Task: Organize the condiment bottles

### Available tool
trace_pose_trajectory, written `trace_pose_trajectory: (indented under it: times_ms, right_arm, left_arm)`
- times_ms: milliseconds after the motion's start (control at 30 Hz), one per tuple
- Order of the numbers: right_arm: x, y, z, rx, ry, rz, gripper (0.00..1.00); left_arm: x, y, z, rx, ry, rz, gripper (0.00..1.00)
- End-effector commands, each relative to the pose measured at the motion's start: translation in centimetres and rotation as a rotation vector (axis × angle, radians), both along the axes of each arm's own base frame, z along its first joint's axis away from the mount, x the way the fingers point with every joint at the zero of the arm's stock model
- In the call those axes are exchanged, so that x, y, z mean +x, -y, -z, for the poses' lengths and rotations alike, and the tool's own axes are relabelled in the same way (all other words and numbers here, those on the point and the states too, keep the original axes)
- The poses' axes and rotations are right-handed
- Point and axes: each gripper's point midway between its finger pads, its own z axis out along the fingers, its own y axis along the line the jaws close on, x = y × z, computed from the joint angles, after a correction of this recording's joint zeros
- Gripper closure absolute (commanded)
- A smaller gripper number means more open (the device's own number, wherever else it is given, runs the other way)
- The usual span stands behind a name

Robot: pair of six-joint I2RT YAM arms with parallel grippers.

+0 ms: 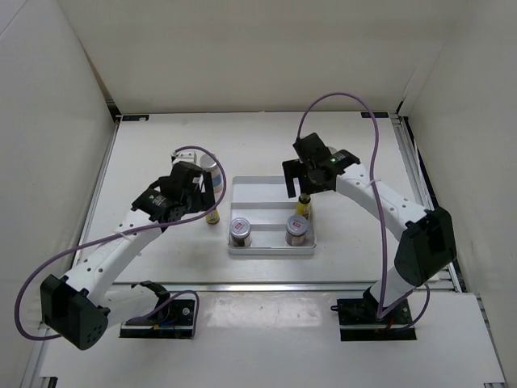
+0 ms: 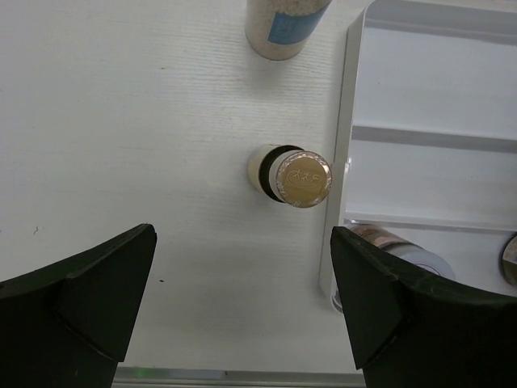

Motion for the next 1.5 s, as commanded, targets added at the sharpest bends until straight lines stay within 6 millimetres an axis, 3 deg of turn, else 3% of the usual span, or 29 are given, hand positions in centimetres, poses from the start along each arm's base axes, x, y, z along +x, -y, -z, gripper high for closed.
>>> trace_pose_trajectory:
  times_ms: [0,267,400,433,667,700,833,933,1200,1267,1467]
  right_arm:
    - [1.1,-0.2,-5.9,0.066,0.137,0.015,0.01]
    - [-0.1,0.7,-10.0,0.133,0.221,0.037,0.01]
    - [-0.6,1.1,-10.4,0.138,0.227,0.038,0.01]
    - [-0.9,1.3,-10.5,0.138,0.227,0.038,0.01]
    - [-1.5,2.2,-10.3,0.119,0.23,0.049,0.01]
    - [-1.6,2.2,-10.0,0.114,0.222,0.049,0.01]
    - [-2.0,2.7,-10.2,0.11,0.229,0.055,0.01]
    - [-2.2,2.9,-10.1,0.11,0.229,0.055,0.01]
    - [-2.3,3.3,-9.7,0.092,0.23,0.066,0.01]
    - [-2.4,3.4,-9.4,0.086,0.223,0.065,0.01]
    - [-2.7,3.6,-9.5,0.086,0.223,0.065,0.01]
  left_arm:
    - [1.2,0.3,0.0,-0.008,0.041,-0.005,0.0]
    - [3.1,1.7,2.1,-0.009,0.015,0.008,0.0]
    - [4.0,2.3,3.2,-0.003,0.005,0.008,0.0]
    - [4.2,2.0,3.9,0.007,-0.014,-0.002,0.03]
    - [4.9,2.3,5.5,0.022,-0.041,-0.002,0.49]
    - [5.1,2.5,5.1,0.018,-0.033,-0.002,0.58]
    - [5.5,2.8,4.3,0.008,-0.017,0.011,0.77]
    - [6.1,3.1,1.5,-0.017,0.053,0.023,0.89]
    - [5.8,8.3,-6.0,-0.095,0.198,0.17,0.89]
    - [5.9,9.2,-6.0,-0.094,0.193,0.188,0.89]
    - [6.4,11.6,-3.2,-0.087,0.124,0.243,0.89]
